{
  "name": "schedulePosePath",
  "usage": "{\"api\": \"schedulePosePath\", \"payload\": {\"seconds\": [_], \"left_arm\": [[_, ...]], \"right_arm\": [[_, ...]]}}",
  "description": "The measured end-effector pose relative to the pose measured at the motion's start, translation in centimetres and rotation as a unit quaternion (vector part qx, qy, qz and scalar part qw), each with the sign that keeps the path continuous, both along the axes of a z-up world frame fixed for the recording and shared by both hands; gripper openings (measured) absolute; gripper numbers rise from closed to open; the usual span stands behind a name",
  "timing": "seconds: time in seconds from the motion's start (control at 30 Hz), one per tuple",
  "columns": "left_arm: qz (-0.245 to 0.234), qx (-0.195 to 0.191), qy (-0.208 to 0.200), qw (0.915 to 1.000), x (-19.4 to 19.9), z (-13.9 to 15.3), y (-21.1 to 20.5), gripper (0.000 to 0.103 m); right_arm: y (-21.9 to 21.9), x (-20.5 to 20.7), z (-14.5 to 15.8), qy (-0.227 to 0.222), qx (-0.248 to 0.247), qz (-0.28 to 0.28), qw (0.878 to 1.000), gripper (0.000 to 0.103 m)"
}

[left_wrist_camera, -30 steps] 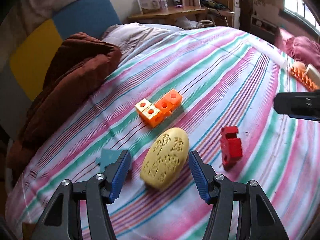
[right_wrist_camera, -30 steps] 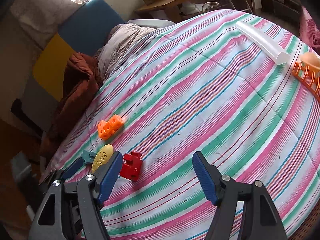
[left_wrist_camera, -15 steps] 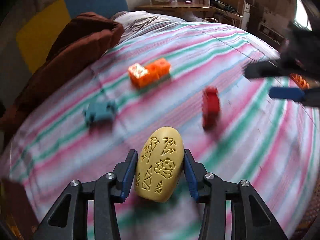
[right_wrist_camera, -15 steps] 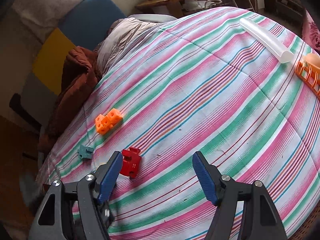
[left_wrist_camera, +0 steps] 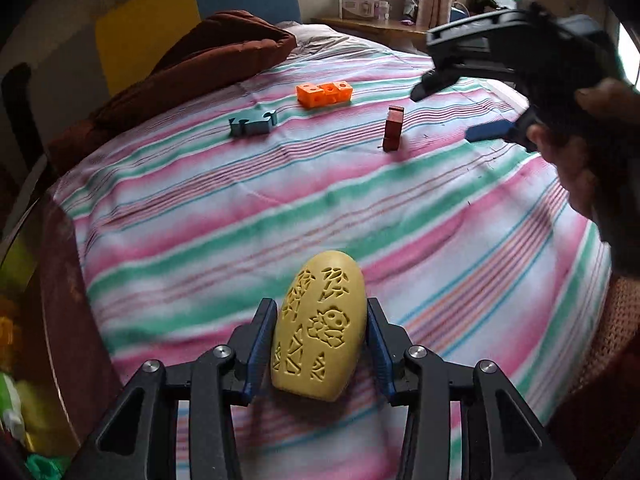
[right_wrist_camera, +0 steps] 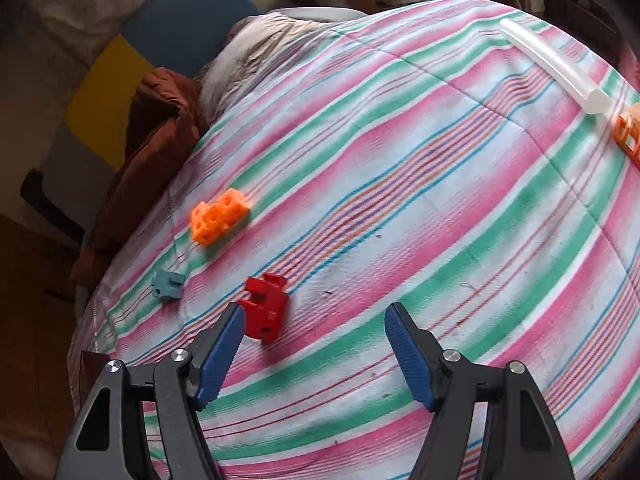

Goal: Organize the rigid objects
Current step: 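Grasp the yellow oval piece with left while right grasps the red block, then lift the yellow oval piece with left and carry it over the tray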

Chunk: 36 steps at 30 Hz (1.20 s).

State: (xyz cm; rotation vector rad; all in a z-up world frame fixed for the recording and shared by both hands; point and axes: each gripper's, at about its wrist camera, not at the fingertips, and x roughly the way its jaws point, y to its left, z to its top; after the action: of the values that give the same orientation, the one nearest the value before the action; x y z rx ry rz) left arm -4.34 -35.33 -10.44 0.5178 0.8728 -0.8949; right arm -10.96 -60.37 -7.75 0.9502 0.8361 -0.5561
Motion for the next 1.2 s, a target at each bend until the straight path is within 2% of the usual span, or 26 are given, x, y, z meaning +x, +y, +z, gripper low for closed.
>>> {"api": "schedulePosePath", "payload": {"seconds": [0.13, 0.27, 0.43, 0.53, 0.57, 0.6, 0.63, 0.7, 0.83, 0.93, 1.13, 1.2], "left_arm": [[-0.005, -0.006, -0.008, 0.9999, -0.5, 0.1, 0.9, 0.044], [-0.002, -0.015, 0.006, 0.9999, 0.2, 0.0, 0.9, 0.044], [-0.004, -0.022, 0.010, 0.9997, 0.2, 0.0, 1.2, 0.044], [-0.002, -0.028, 0.012, 0.9995, 0.3, 0.0, 1.3, 0.044], [0.001, -0.030, 0.013, 0.9995, 0.3, 0.0, 1.4, 0.044], [0.001, -0.031, 0.012, 0.9994, 0.3, 0.0, 1.4, 0.044], [0.001, -0.030, 0.012, 0.9995, 0.2, 0.0, 1.4, 0.045], [0.001, -0.032, 0.011, 0.9994, 0.2, -0.1, 1.4, 0.045], [0.001, -0.033, 0.009, 0.9994, 0.2, -0.1, 1.5, 0.044], [0.004, -0.037, 0.010, 0.9993, 0.2, -0.1, 1.8, 0.044], [0.006, -0.033, 0.001, 0.9994, -0.1, -0.2, 1.9, 0.044], [0.005, -0.032, -0.006, 0.9994, -0.2, -0.2, 1.9, 0.044]], "right_arm": [[0.6, 0.5, 0.0, -0.007, -0.001, 0.014, 1.000, 0.073], [1.4, 1.1, 0.4, -0.010, -0.018, 0.034, 0.999, 0.073], [1.9, 3.4, 0.6, 0.008, -0.037, 0.059, 0.998, 0.073], [2.0, 5.6, 0.0, 0.043, -0.054, 0.076, 0.995, 0.073], [2.1, 6.3, -0.4, 0.061, -0.057, 0.086, 0.993, 0.069], [2.2, 7.0, -0.9, 0.076, -0.055, 0.100, 0.991, 0.055], [2.5, 7.5, -1.3, 0.093, -0.057, 0.112, 0.988, 0.046], [3.5, 7.8, -1.0, 0.123, -0.099, 0.124, 0.980, 0.015], [5.3, 6.4, -0.8, 0.083, -0.074, 0.165, 0.980, 0.014], [6.1, 4.6, -1.9, 0.033, -0.010, 0.194, 0.980, 0.014], [3.6, 3.2, -3.9, -0.018, 0.088, 0.168, 0.982, 0.013], [3.4, 3.1, -4.0, -0.024, 0.102, 0.164, 0.981, 0.013]]}}
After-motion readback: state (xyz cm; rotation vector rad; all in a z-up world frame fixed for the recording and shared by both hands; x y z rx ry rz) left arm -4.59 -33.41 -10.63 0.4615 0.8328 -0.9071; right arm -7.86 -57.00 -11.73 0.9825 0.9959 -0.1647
